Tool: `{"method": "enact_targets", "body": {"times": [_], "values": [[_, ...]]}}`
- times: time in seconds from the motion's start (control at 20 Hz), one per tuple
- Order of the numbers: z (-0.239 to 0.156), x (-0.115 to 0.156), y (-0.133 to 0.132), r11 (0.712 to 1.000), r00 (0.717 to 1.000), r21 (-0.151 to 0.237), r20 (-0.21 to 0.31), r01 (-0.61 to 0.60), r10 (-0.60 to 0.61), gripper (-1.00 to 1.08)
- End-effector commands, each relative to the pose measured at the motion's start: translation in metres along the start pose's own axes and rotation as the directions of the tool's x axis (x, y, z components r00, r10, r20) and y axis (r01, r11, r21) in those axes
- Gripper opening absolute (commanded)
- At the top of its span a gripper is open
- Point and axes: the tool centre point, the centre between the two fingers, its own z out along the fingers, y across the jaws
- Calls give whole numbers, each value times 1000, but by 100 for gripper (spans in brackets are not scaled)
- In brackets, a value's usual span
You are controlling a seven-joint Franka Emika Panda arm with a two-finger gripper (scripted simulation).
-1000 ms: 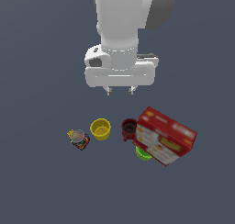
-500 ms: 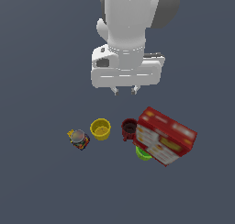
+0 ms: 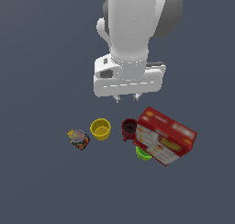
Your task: Pick up a designated object from a clutter of objects.
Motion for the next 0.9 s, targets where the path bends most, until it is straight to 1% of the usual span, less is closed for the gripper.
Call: {"method": "enact_targets", "body": {"times": [0.0, 0.2, 0.4, 0.6, 0.85], "values": [[9, 8, -2, 999, 999, -2, 3, 32, -32, 28], [30, 26, -6, 995, 995, -5, 9, 101, -101, 28], [59, 46, -13, 982, 982, -7, 17, 187, -187, 28], [92, 66, -20, 961, 960, -4, 24, 278, -278, 28], [135, 86, -30, 924, 924, 3, 31, 382, -382, 28]]}}
